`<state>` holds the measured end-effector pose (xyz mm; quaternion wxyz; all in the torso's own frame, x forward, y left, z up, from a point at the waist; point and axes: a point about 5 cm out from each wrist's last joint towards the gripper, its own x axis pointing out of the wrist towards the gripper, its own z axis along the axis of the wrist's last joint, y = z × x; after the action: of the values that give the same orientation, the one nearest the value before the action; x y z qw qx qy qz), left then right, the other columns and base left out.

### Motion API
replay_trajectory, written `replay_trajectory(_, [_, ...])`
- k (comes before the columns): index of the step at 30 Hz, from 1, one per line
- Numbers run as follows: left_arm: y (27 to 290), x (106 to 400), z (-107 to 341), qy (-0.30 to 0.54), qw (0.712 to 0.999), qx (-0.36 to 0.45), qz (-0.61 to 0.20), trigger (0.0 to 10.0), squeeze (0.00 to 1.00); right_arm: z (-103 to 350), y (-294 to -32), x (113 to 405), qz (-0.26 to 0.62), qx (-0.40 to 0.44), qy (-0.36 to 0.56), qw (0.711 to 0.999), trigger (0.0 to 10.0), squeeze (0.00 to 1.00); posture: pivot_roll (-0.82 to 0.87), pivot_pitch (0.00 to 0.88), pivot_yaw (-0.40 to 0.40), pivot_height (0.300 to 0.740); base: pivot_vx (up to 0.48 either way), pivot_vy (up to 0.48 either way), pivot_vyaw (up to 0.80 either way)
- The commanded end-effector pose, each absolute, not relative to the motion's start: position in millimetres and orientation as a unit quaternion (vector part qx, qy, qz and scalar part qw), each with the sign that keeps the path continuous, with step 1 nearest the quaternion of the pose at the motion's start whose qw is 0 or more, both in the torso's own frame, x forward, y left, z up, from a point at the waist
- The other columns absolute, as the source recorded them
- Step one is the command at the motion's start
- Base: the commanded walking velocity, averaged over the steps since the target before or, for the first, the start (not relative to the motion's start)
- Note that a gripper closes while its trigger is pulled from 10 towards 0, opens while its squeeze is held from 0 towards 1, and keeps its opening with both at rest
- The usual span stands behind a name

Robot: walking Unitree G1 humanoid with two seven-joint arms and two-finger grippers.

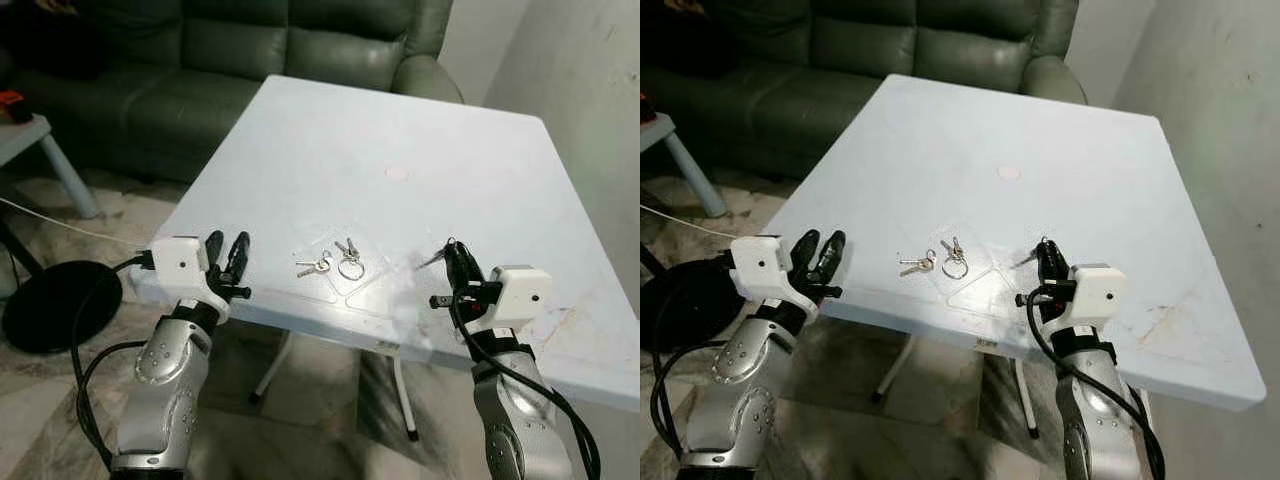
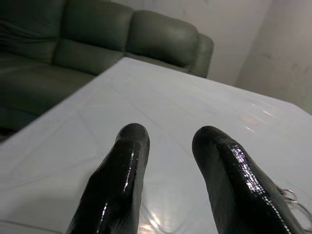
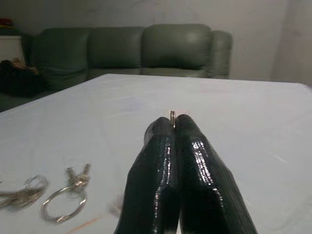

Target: Hang keys on a hook

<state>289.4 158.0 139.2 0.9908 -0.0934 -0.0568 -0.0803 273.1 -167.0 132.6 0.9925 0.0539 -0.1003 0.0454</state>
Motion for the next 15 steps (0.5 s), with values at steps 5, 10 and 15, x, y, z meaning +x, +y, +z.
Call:
replay_trajectory(5, [166,307,155,-0.084,0.990,-0.094,-0.066,10.0,0.00,140,-176,287,0.025,0.039,-0.101,0.994,10.0,0.00,0.11,0.000,-0.072,0.740,0.000,0.000,-0.70])
replay_trajectory(10, [164,311,151,-0.073,0.991,-0.081,-0.079,10.0,0.00,142,-174,292,0.028,0.033,-0.101,0.994,10.0,0.00,0.10,0.000,-0.071,0.740,0.000,0.000,-0.70])
replay_trajectory(15, [163,315,149,-0.070,0.991,-0.084,-0.071,10.0,0.00,139,-171,292,0.033,0.030,-0.094,0.995,10.0,0.00,0.10,0.000,-0.073,0.740,0.000,0.000,-0.72])
